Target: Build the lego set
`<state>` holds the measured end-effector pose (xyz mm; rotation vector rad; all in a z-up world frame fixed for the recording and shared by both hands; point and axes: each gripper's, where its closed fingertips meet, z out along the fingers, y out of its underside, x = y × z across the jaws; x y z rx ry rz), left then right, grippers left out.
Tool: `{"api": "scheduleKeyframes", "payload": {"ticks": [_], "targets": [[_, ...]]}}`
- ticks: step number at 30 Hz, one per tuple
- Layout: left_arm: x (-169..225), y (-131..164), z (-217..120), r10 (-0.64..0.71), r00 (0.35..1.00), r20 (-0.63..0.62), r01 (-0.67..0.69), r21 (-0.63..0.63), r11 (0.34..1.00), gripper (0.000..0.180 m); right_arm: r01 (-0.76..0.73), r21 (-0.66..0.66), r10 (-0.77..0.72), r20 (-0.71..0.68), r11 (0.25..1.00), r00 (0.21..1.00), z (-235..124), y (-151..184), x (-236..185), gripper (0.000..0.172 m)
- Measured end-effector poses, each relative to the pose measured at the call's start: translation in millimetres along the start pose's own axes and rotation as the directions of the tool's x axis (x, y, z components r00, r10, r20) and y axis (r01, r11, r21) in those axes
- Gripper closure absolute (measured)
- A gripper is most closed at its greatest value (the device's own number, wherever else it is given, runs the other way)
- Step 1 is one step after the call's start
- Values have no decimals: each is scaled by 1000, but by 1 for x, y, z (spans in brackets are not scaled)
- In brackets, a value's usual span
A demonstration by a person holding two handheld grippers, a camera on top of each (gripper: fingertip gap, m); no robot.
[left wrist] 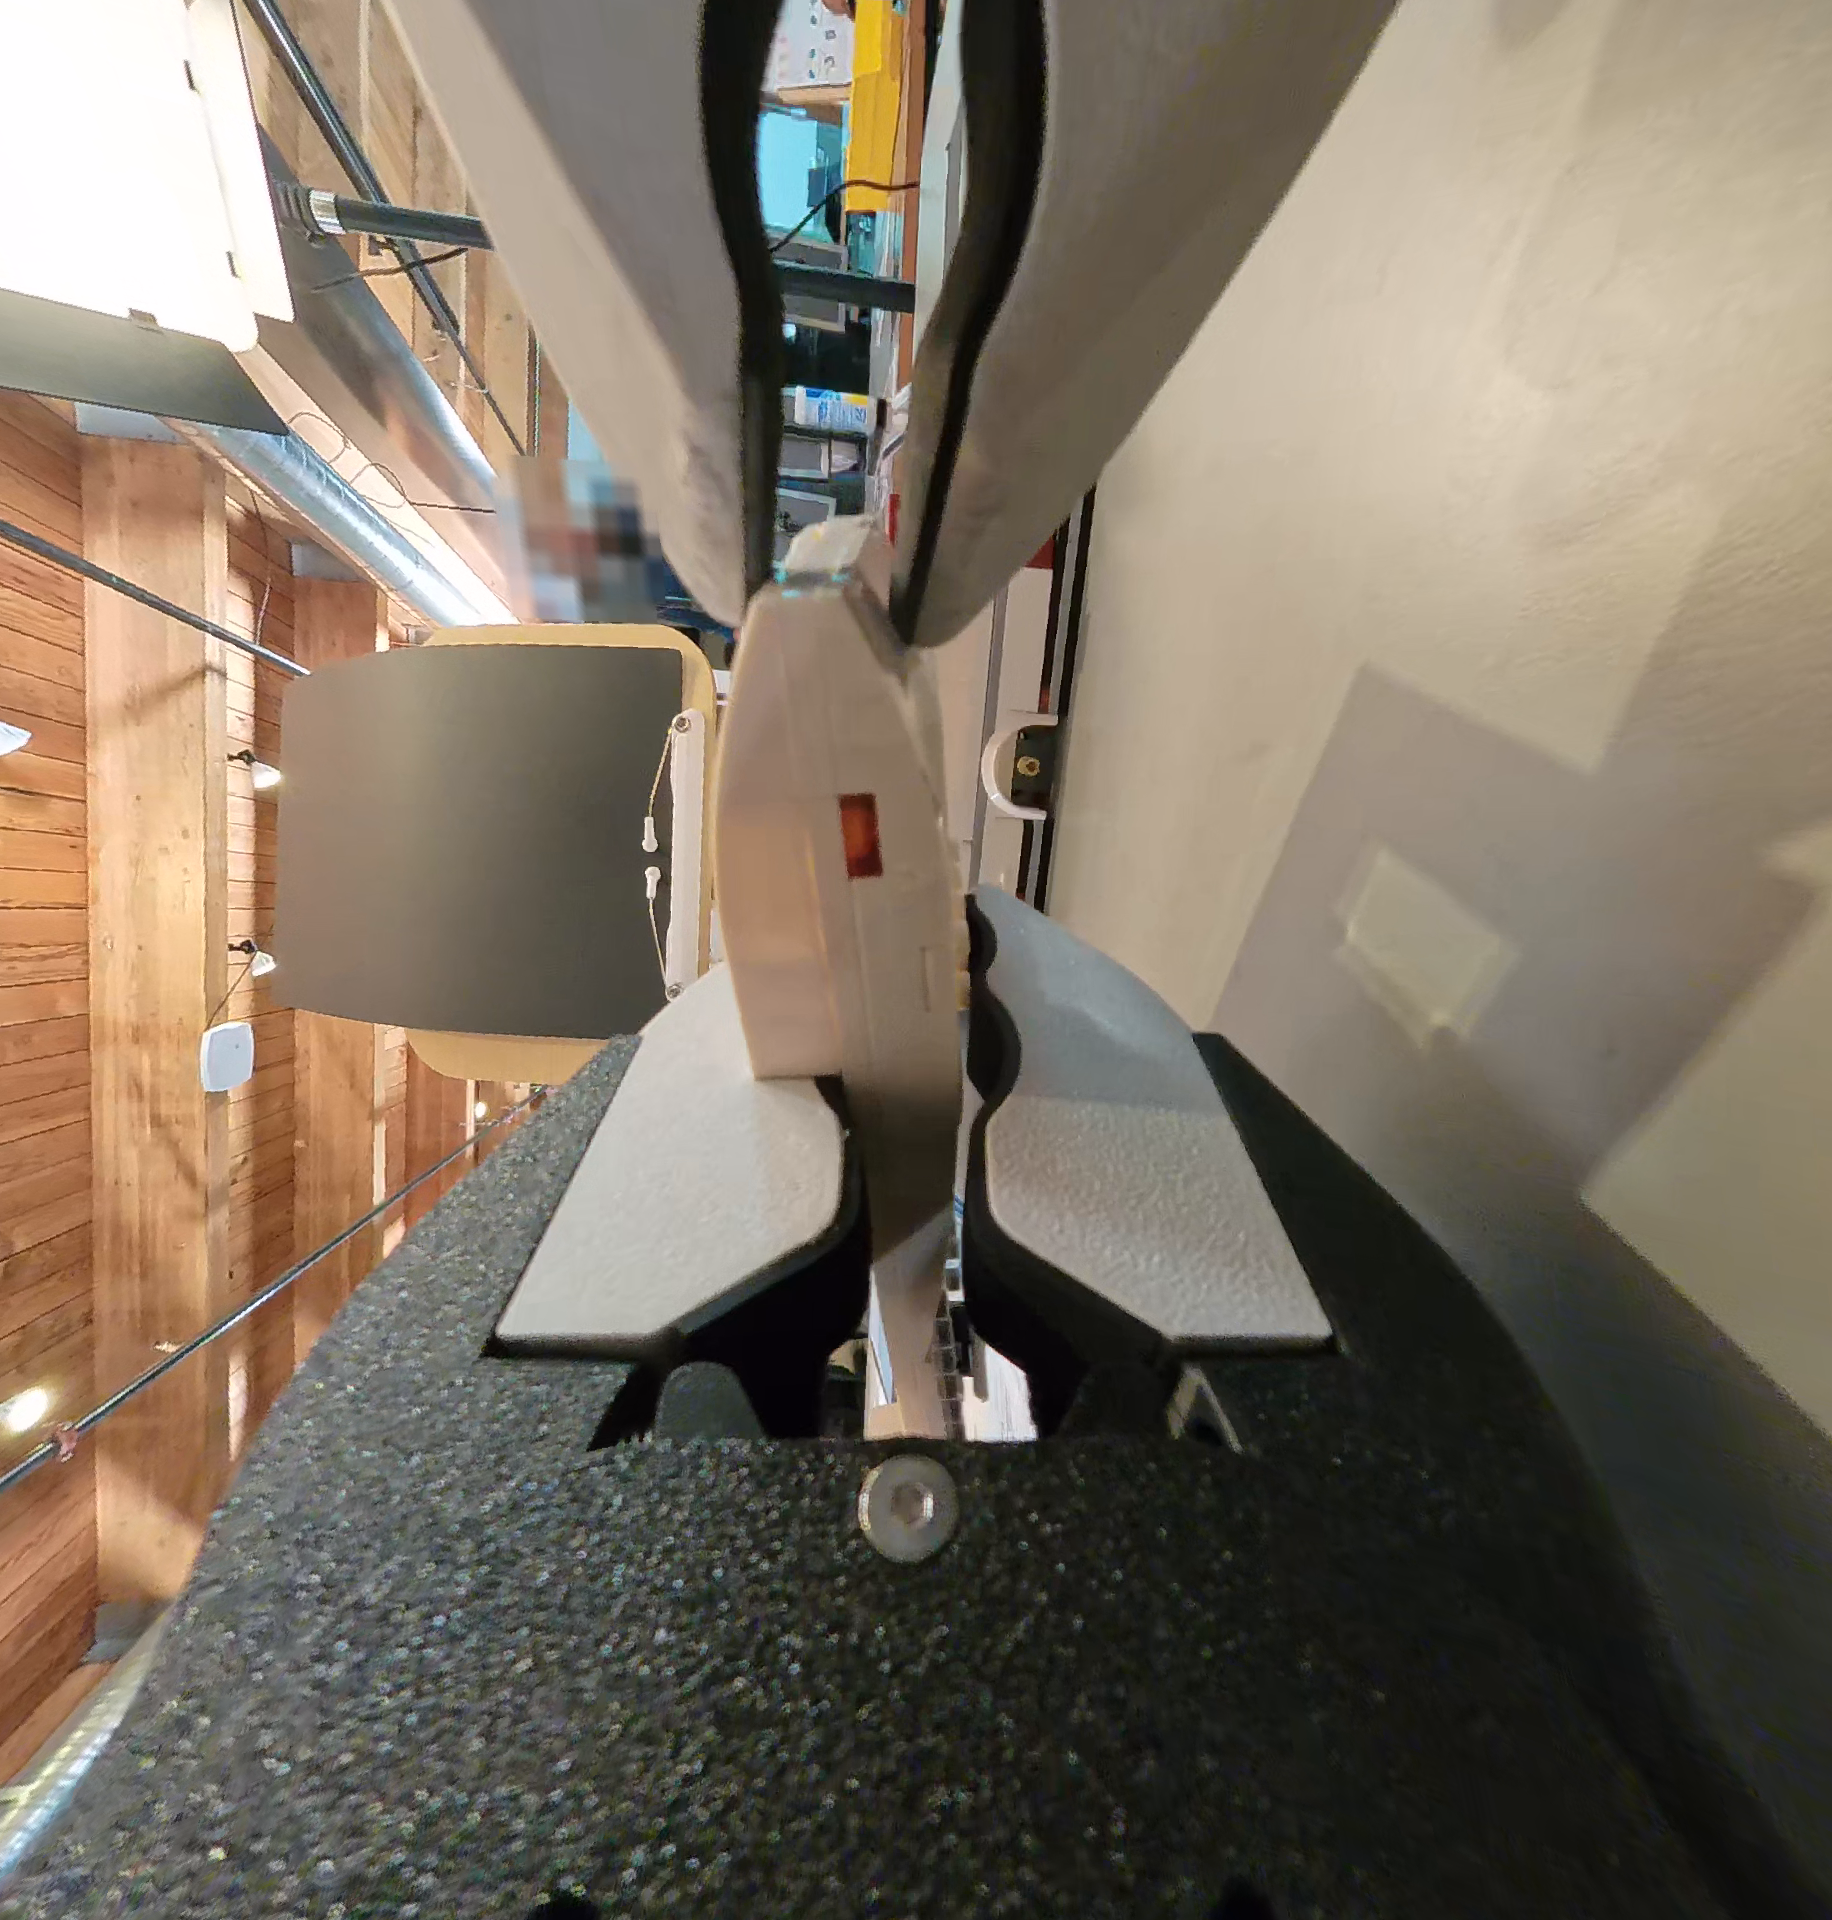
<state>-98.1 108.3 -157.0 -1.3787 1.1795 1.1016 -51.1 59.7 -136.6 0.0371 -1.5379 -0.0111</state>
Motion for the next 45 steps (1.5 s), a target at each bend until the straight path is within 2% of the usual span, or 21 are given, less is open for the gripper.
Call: {"api": "scheduleKeyframes", "payload": {"ticks": [6, 9, 12, 30, 45], "targets": [[-2, -3, -1, 13, 1000, 13, -14, 12, 1000, 165, 5, -30, -7, -72, 1000, 997, -6, 6, 5, 156], [-2, -4, -1, 8, 1000, 15, -8, 16, 1000, 165, -13, -41, 10, -67, 999, 998, -5, 10, 7, 152], [-3, -5, -2, 7, 1000, 19, -7, 21, 1000, 165, 10, -36, -12, -63, 999, 998, -4, 9, 3, 159], [-1, -3, -2, 0, 1000, 14, -1, 17, 1000, 165, -35, -26, 35, -19, 999, 999, -4, 7, 3, 160], [-4, -8, -5, -5, 1000, 26, 4, 48, 999, 165, -13, -43, 11, -56, 999, 998, -3, 7, 5, 153]]}}
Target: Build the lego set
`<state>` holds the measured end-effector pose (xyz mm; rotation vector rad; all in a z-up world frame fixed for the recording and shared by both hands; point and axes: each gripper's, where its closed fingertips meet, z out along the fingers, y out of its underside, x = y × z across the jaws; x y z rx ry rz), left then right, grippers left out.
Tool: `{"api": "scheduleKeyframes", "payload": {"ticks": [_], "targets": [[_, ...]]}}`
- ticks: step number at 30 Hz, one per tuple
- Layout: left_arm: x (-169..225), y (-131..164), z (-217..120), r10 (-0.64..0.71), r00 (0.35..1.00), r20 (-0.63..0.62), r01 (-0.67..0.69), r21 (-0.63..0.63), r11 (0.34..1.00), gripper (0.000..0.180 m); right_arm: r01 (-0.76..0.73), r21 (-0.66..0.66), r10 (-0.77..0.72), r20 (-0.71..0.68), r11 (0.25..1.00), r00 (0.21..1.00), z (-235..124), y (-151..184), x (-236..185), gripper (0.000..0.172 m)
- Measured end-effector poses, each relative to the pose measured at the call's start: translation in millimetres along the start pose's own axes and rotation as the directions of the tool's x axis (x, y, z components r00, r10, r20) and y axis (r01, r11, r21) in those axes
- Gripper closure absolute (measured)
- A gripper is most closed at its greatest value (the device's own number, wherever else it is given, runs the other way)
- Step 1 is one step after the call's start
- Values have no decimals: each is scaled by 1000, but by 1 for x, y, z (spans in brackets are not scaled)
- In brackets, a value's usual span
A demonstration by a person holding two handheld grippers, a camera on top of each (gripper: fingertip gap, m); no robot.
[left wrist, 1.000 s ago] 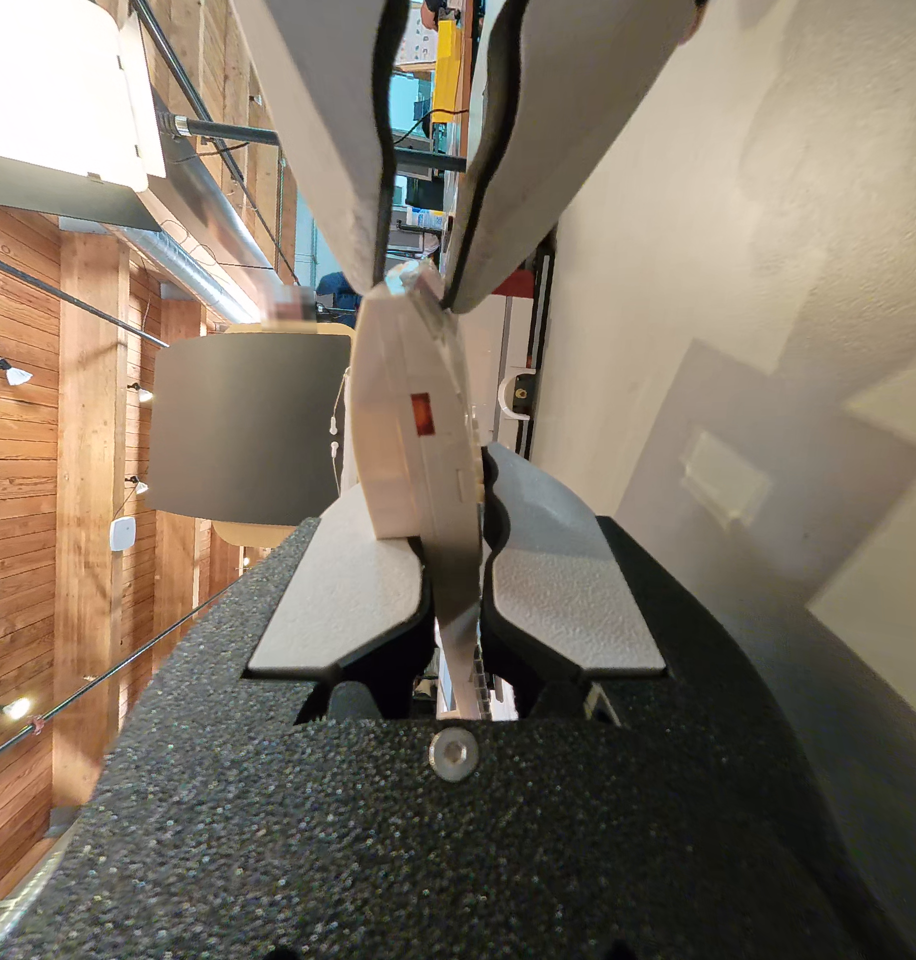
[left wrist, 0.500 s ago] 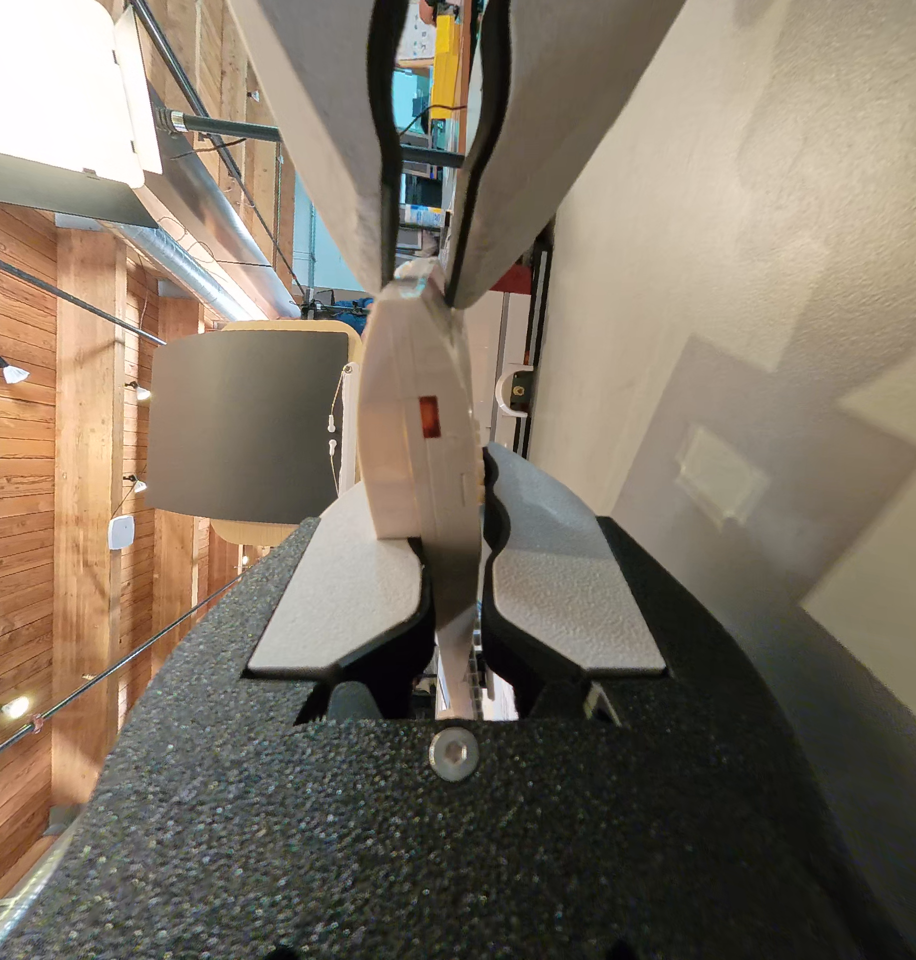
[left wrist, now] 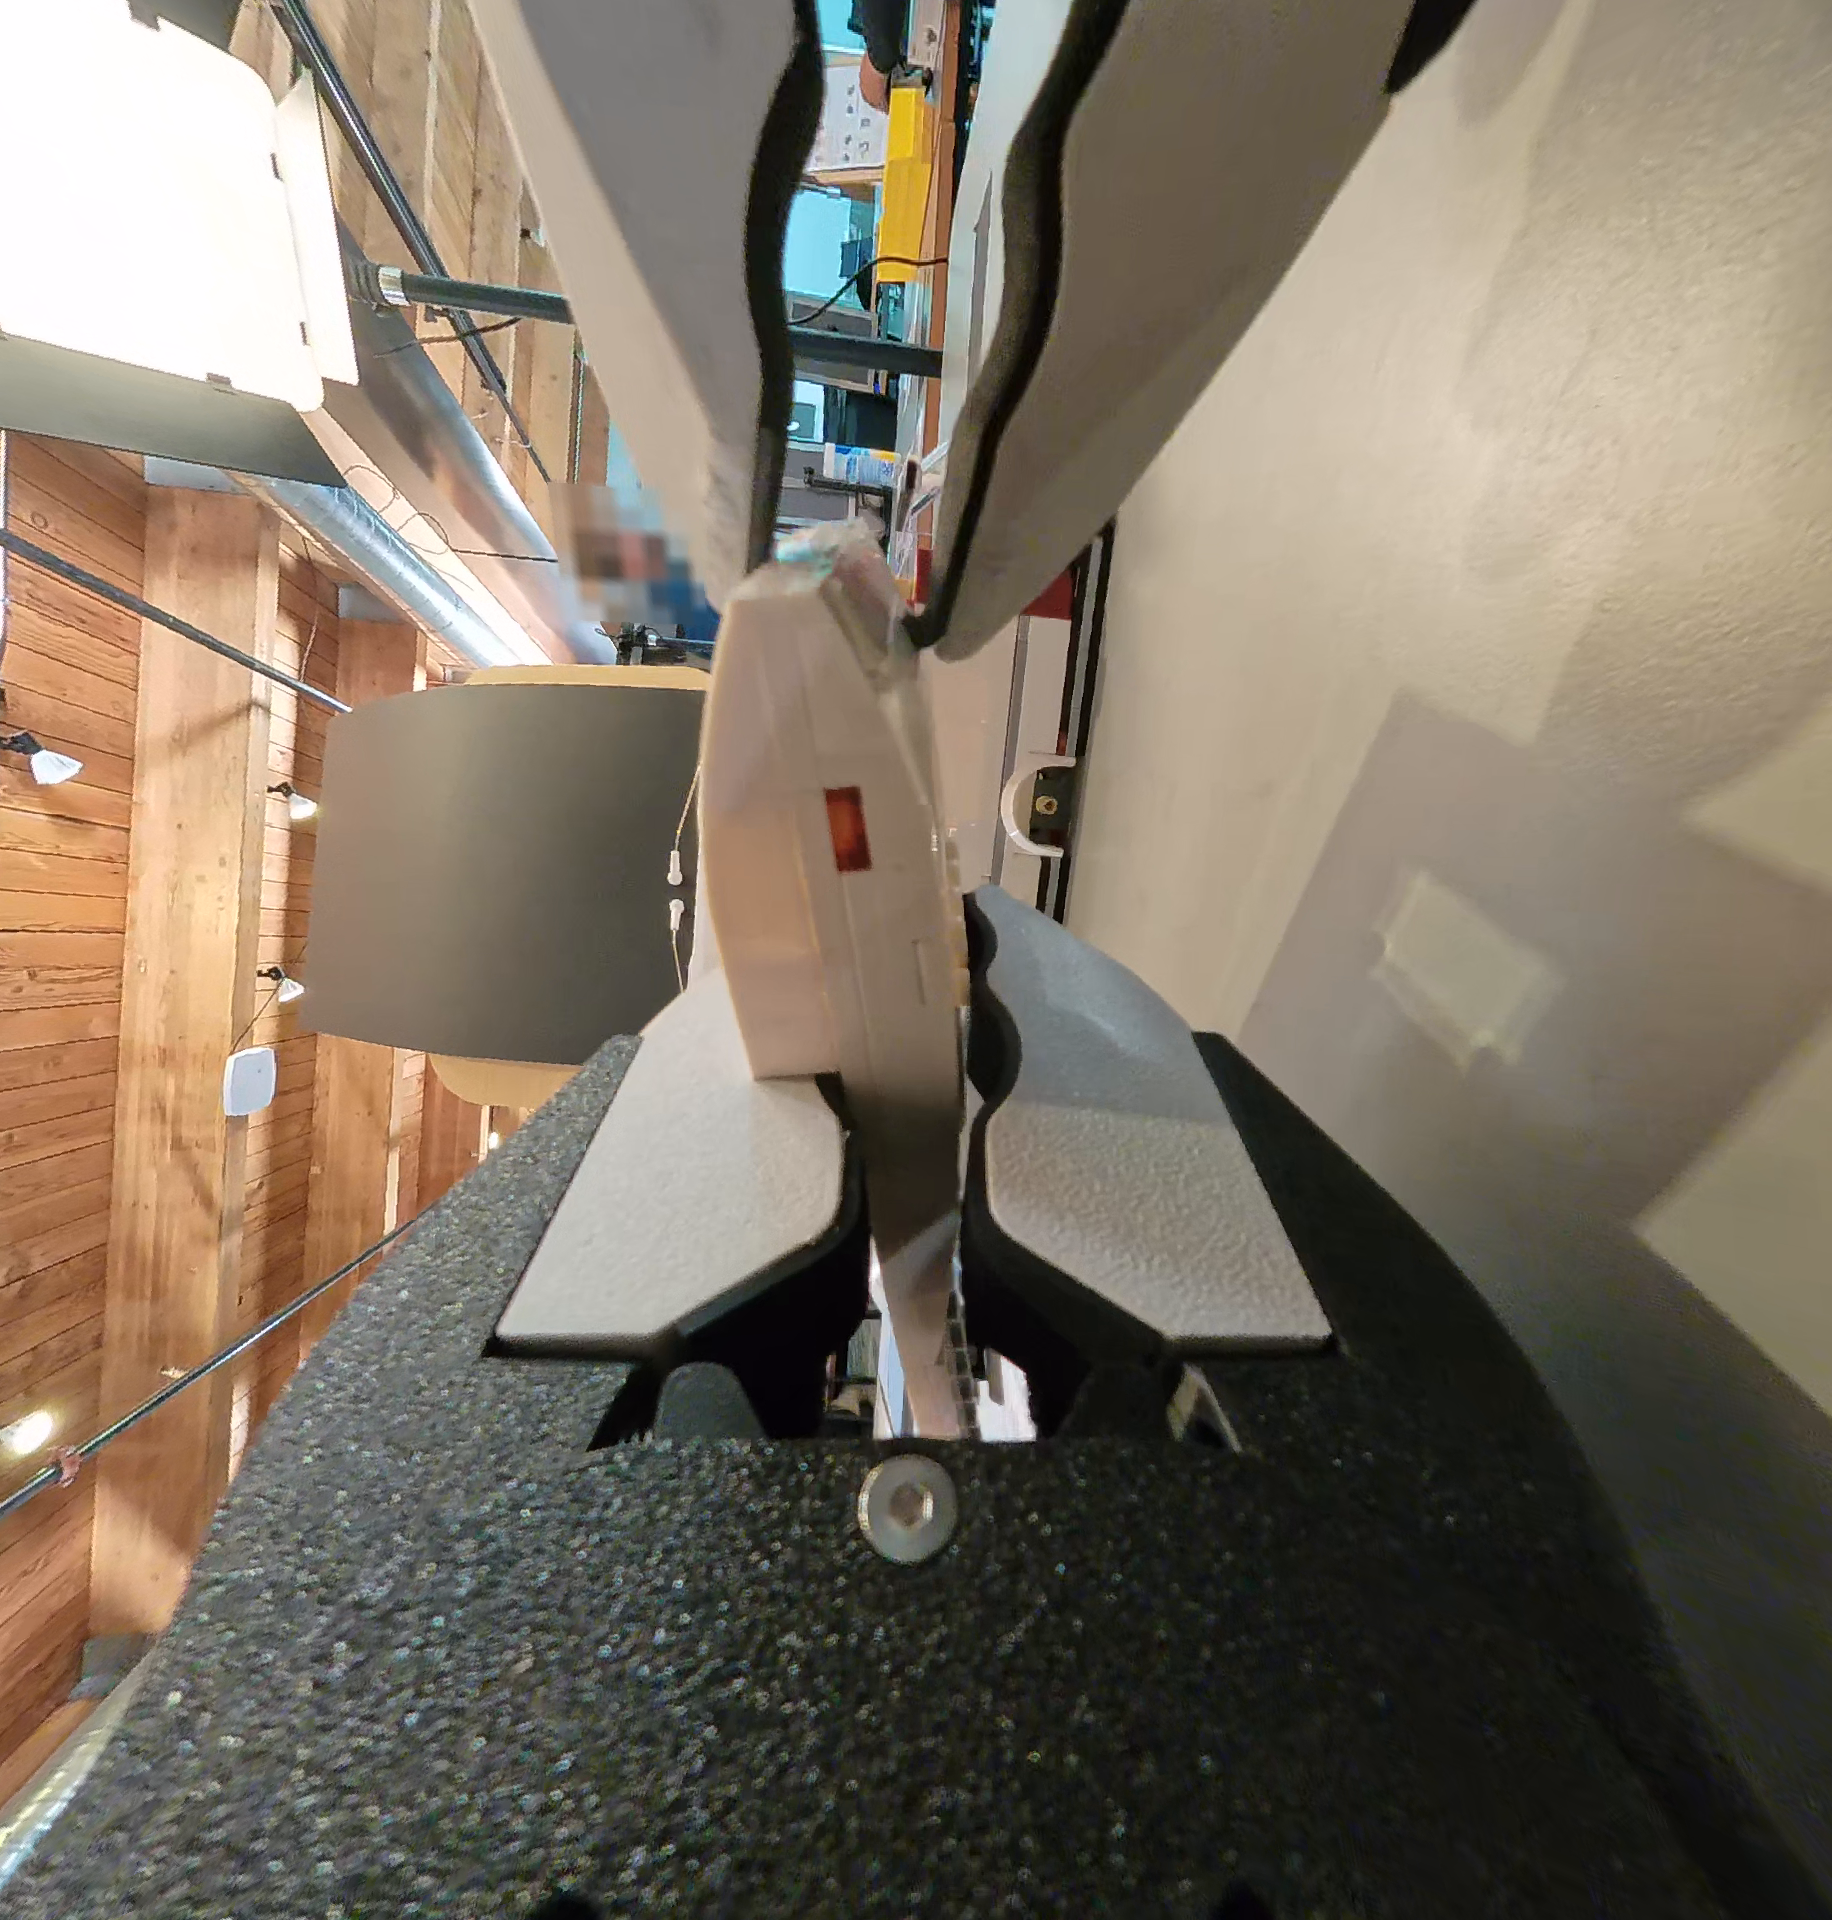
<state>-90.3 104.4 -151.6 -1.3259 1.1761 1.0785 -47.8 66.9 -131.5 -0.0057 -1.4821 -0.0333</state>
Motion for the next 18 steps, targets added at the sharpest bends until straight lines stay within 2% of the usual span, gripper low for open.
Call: {"api": "scheduleKeyframes", "payload": {"ticks": [6, 18], "targets": [[0, 3, 1, 4, 1000, 1, -4, -20, 1000, 165, -28, -10, 28, 49, 1000, 998, 0, 1, -2, 157], [0, 2, 2, 6, 1000, 3, -6, -17, 1000, 165, -26, -21, 27, 47, 999, 999, -1, 1, -1, 158]]}}
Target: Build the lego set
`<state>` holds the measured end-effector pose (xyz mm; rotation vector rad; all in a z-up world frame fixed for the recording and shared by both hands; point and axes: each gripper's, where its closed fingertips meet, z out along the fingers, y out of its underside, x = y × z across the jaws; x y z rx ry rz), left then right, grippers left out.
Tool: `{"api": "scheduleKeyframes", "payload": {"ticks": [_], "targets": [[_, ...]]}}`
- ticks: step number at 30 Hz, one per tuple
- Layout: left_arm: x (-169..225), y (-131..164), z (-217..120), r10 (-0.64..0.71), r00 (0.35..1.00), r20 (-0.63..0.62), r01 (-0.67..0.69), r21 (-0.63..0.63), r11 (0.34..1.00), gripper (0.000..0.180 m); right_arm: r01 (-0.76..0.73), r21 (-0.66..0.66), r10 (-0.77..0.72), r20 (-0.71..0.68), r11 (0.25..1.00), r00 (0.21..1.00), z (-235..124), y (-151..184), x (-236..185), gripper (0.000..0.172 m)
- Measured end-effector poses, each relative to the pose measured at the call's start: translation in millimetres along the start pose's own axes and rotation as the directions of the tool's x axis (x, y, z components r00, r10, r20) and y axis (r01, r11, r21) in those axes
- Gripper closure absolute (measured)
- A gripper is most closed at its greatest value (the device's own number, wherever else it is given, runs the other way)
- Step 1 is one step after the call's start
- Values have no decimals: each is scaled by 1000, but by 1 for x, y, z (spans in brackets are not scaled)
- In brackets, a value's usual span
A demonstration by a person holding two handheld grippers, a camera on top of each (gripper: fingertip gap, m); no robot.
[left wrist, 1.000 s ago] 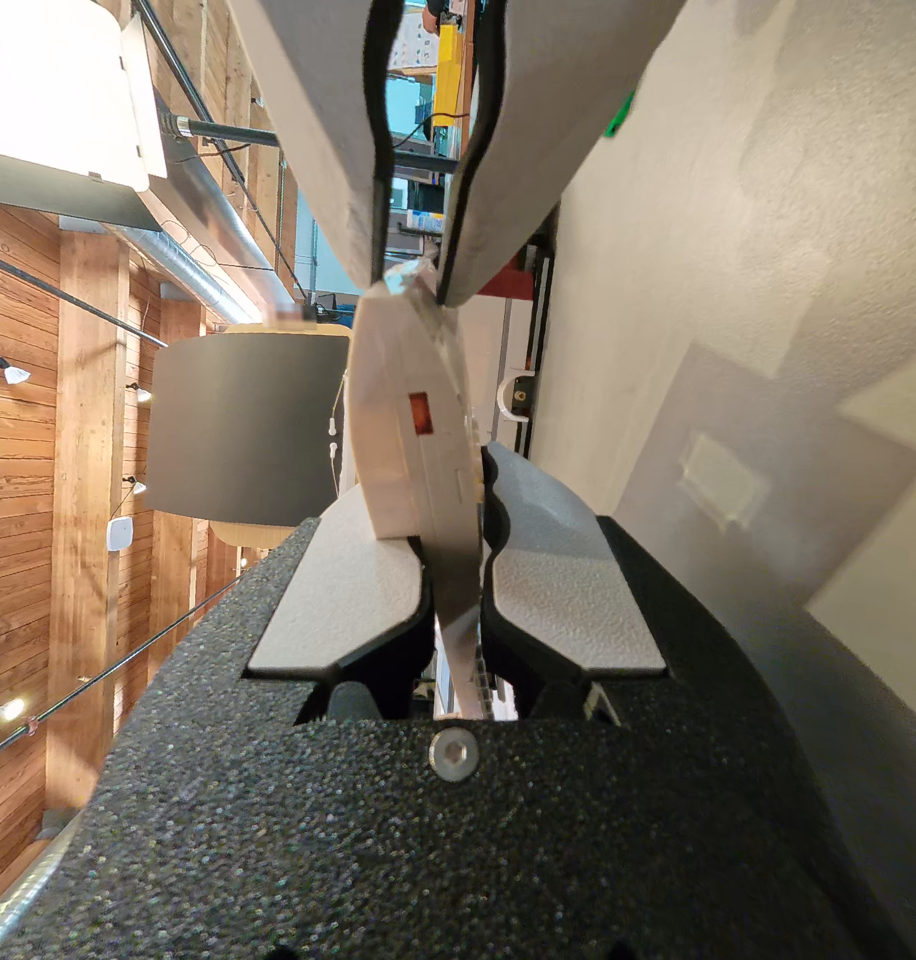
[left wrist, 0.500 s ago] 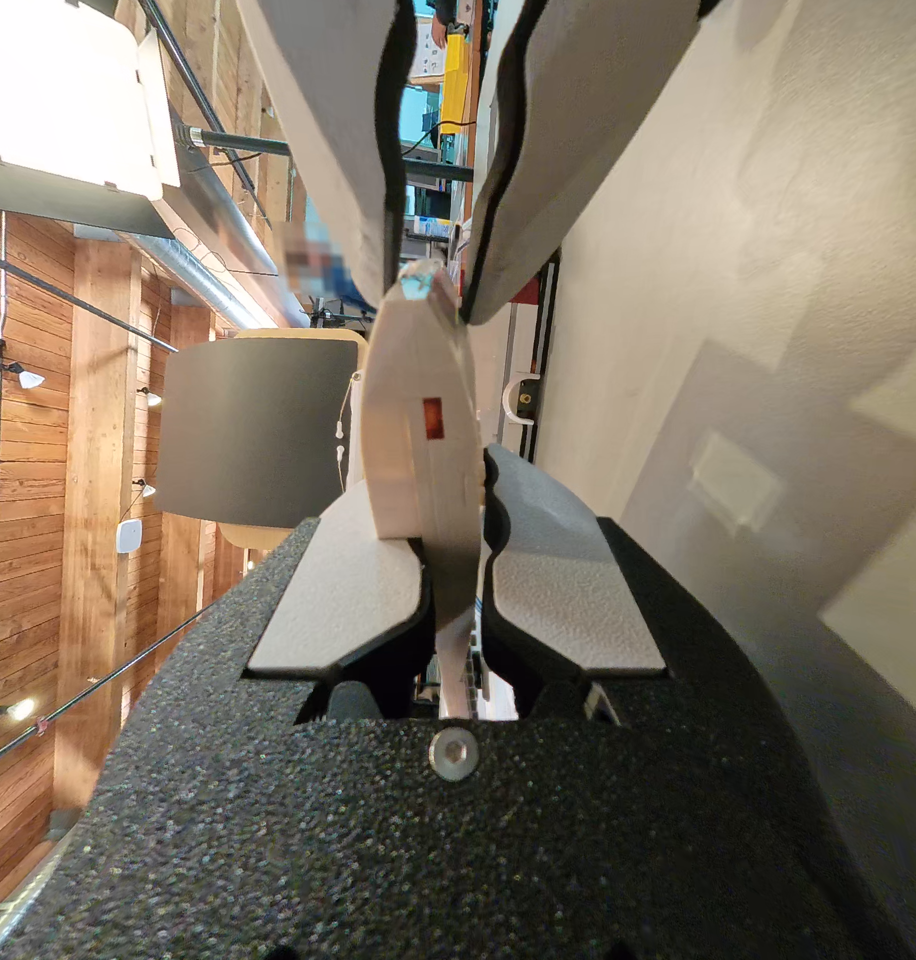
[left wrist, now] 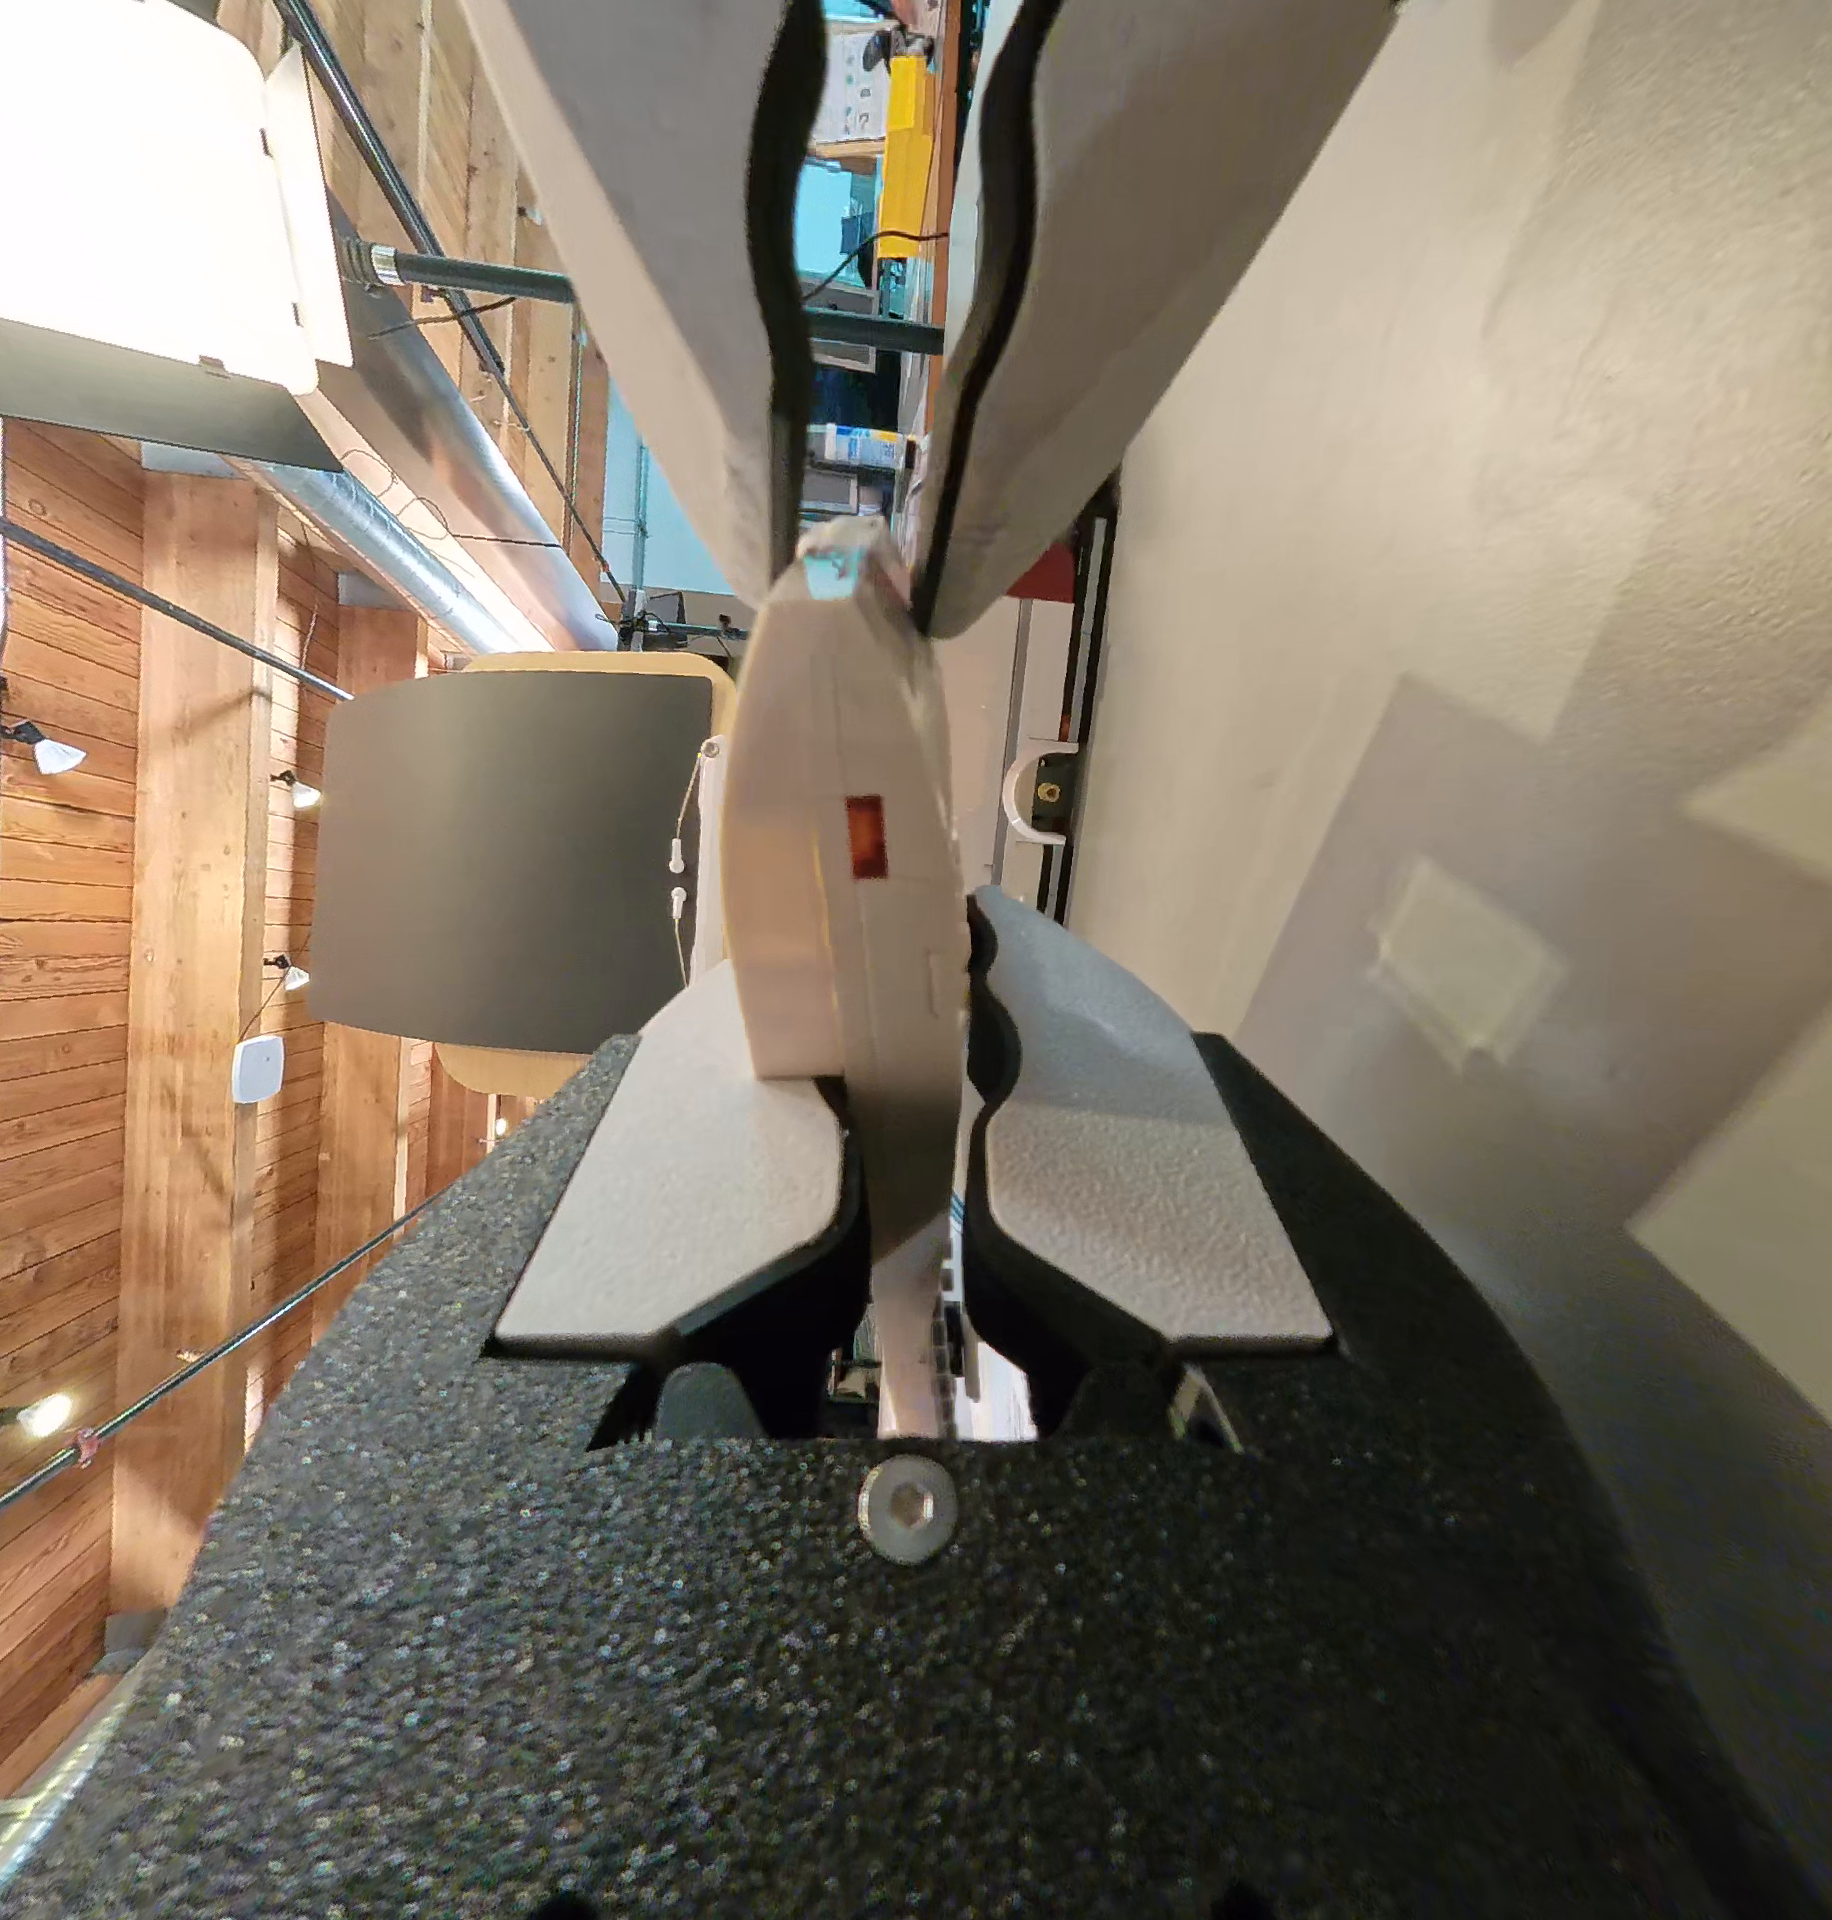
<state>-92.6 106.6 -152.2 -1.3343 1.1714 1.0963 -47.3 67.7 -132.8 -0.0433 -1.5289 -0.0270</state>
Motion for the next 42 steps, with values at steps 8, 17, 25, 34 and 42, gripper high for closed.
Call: {"api": "scheduleKeyframes", "payload": {"ticks": [8, 17, 25, 34, 42], "targets": [[-2, -1, -1, 1, 1000, 8, -1, 14, 1000, 165, 7, -25, -8, -75, 1000, 997, -3, 13, 10, 151], [-5, -7, -4, -11, 1000, 14, 10, 42, 999, 165, 63, -19, -64, -78, 998, 995, -2, 14, 7, 152], [-5, -6, -3, -13, 1000, 18, 12, 27, 1000, 165, 67, -44, -69, -39, 997, 997, -2, 16, 7, 156], [-3, -6, -4, -20, 1000, 7, 20, 37, 999, 165, 71, -39, -71, -14, 997, 997, -3, 16, 5, 157], [-3, -9, -5, -38, 999, -7, 39, 62, 997, 165, 61, -21, -62, -27, 998, 998, -4, 16, 6, 157]]}}
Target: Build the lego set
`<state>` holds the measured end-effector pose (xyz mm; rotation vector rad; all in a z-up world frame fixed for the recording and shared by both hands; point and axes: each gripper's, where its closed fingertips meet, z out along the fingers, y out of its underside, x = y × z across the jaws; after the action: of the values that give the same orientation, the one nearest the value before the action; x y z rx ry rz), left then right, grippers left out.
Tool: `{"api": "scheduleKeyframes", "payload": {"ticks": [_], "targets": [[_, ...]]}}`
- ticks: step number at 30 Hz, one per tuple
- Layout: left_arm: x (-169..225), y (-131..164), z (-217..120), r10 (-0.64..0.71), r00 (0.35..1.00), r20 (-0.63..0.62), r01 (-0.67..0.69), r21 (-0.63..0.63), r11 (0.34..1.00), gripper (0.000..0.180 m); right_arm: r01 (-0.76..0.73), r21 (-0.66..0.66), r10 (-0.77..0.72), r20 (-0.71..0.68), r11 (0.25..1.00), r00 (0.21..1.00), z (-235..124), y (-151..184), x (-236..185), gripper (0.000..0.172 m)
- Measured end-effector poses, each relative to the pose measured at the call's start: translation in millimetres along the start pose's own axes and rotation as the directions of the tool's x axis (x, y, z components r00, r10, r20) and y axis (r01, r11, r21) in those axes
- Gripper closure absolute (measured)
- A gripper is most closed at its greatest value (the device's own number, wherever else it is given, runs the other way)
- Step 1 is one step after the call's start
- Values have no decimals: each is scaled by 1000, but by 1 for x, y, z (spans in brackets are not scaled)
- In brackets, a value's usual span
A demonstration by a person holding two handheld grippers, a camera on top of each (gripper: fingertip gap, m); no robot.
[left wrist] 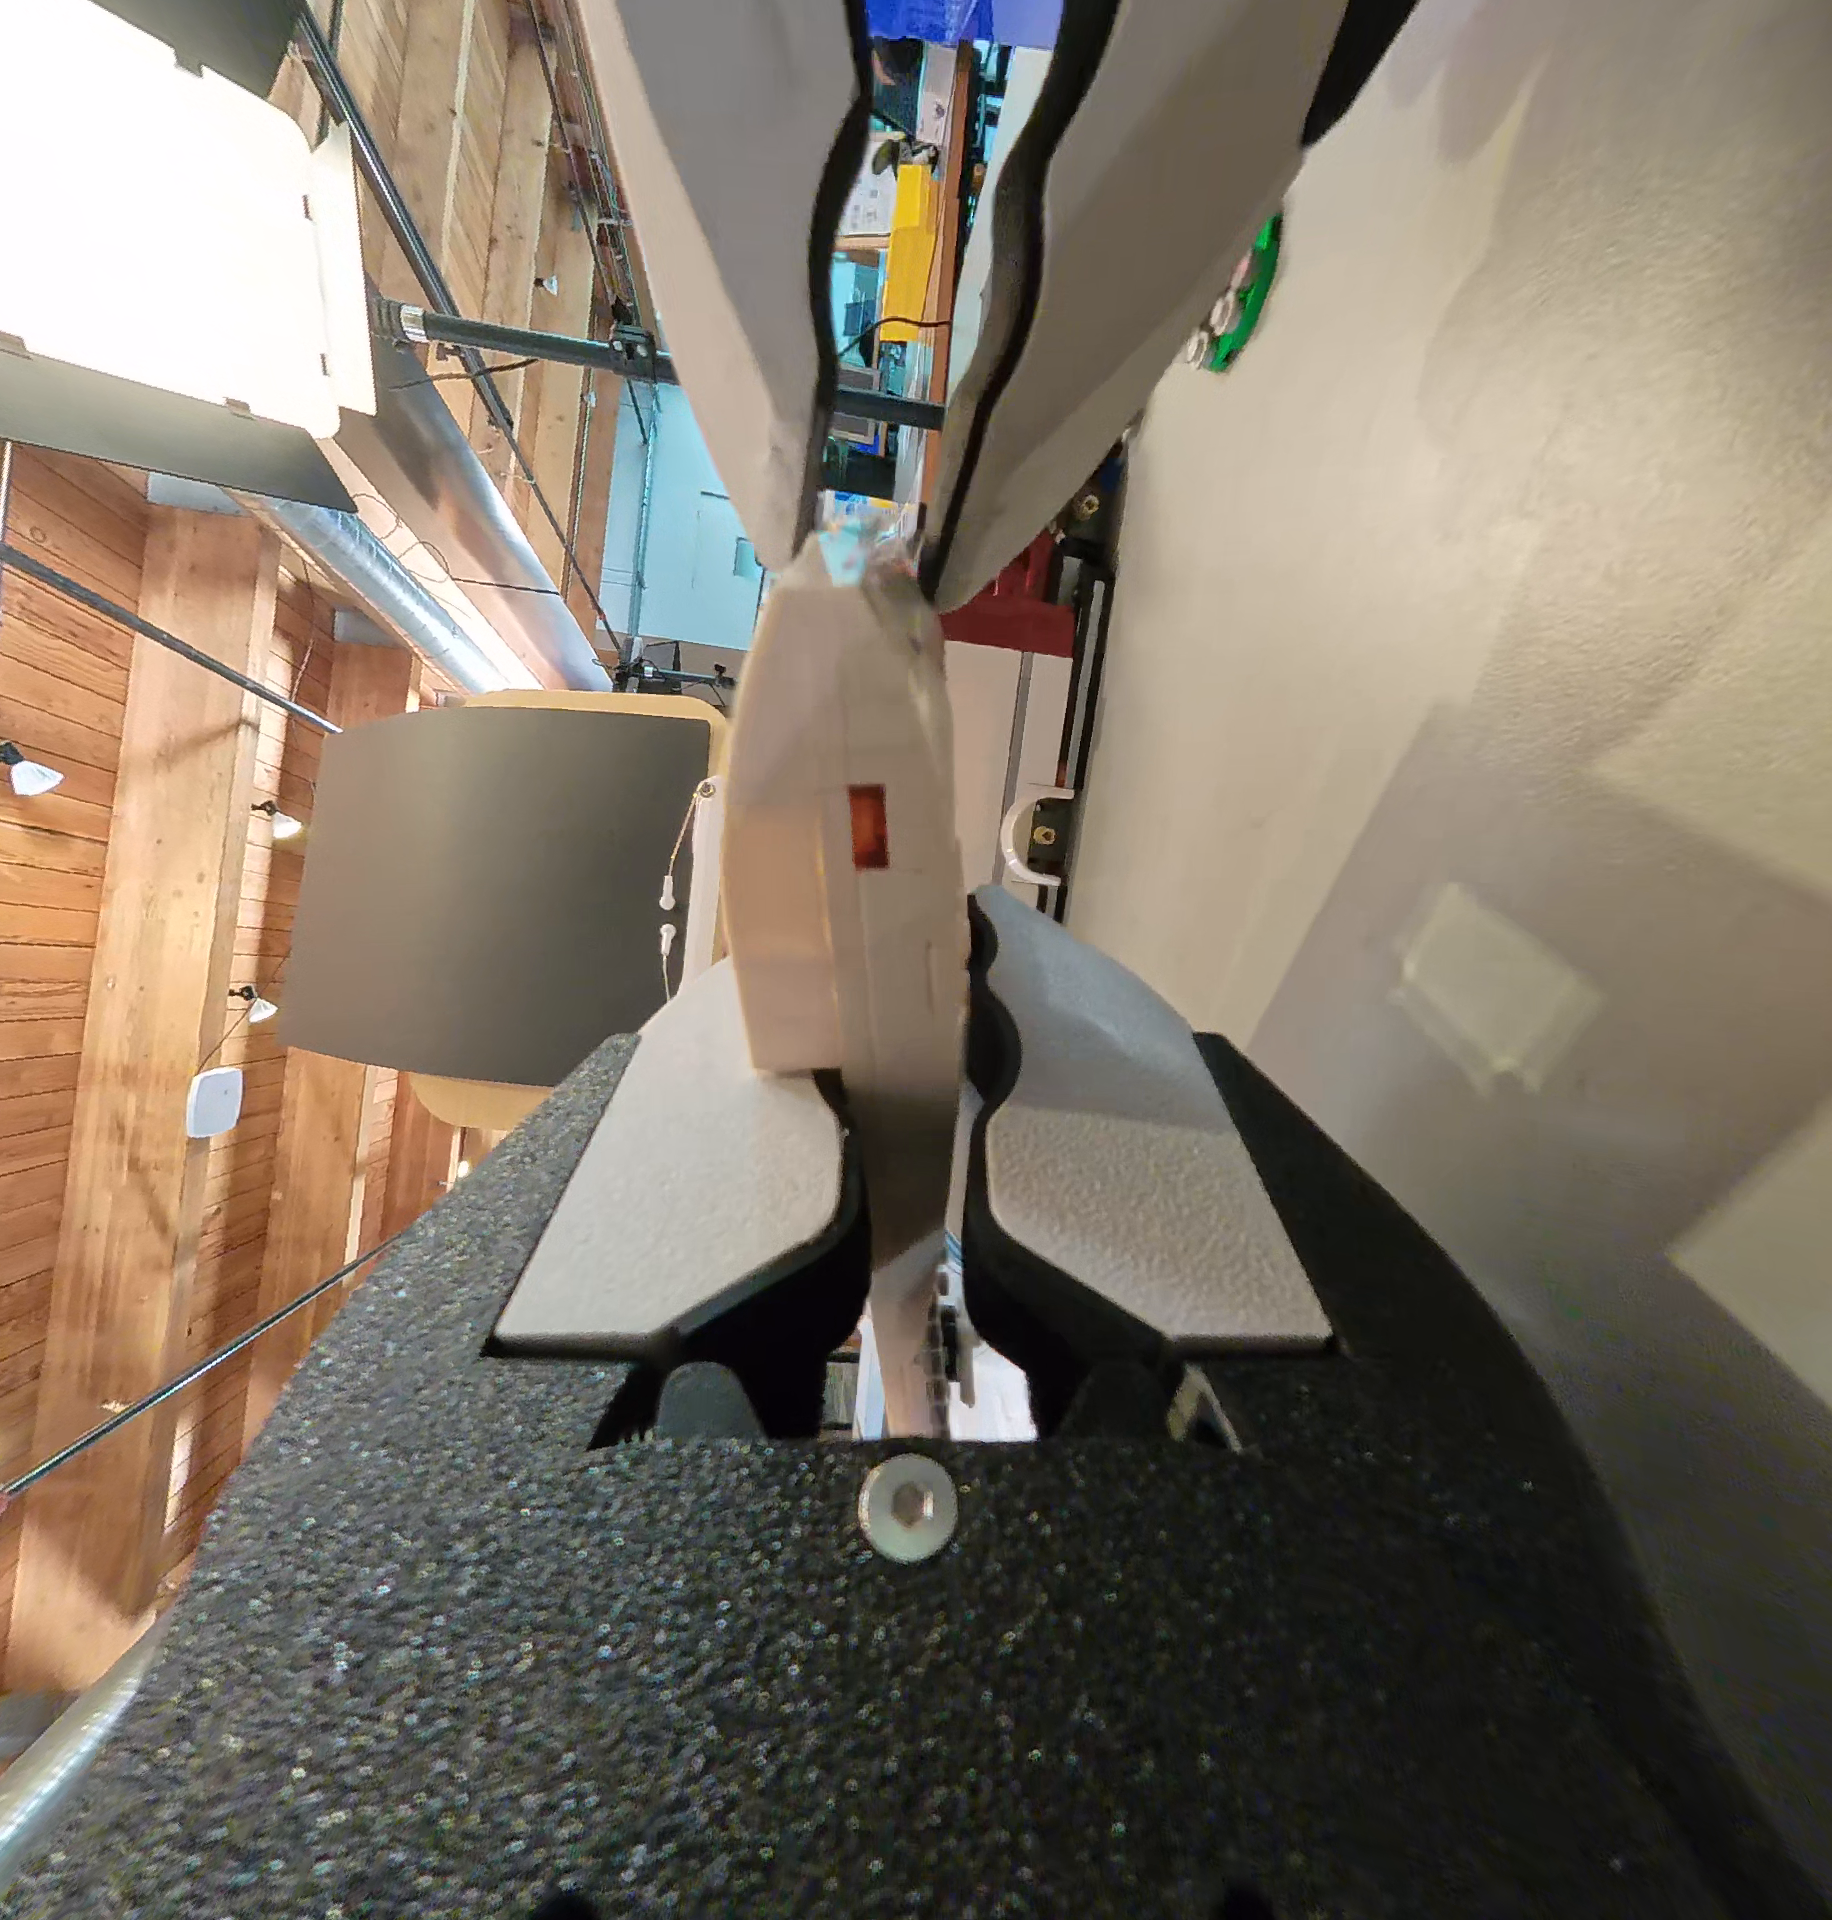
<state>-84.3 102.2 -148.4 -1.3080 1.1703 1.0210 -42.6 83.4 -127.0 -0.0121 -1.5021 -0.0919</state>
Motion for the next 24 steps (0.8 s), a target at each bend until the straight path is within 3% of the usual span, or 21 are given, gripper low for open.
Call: {"api": "scheduleKeyframes", "payload": {"ticks": [7, 9, 11, 12, 14, 17, 19, 21, 24], "targets": [[-7, 8, 0, -11, 999, 35, 12, -23, 1000, 165, -138, -12, 138, -10, 990, 990, -3, 9, 5, 159], [-11, 12, 0, -17, 998, 58, 19, -35, 999, 165, -261, -38, 262, 23, 965, 965, -5, 16, 6, 159], [-16, 13, -1, -2, 996, 89, 6, -42, 999, 165, -453, -79, 459, 84, 888, 885, -5, 23, 4, 158], [-18, 13, -1, 10, 994, 107, -5, -44, 999, 165, -561, -108, 571, 119, 821, 813, -4, 27, 2, 157], [-21, 13, -2, 40, 990, 138, -33, -51, 998, 165, -759, -184, 780, 199, 624, 593, -3, 30, -5, 156], [-25, 13, -4, 76, 981, 178, -66, -61, 996, 165, -927, -293, 948, 280, 236, 152, -2, 26, -9, 150], [-28, 13, -4, 99, 975, 197, -87, -69, 994, 165, -938, -346, 945, 304, -5, -118, -2, 23, -7, 146], [-30, 12, -6, 127, 968, 218, -114, -73, 991, 165, -901, -381, 888, 313, -208, -337, -2, 20, -3, 142], [-31, 6, -7, 175, 954, 242, -163, -70, 984, 165, -796, -416, 744, 327, -440, -583, 0, 12, 6, 138]]}}
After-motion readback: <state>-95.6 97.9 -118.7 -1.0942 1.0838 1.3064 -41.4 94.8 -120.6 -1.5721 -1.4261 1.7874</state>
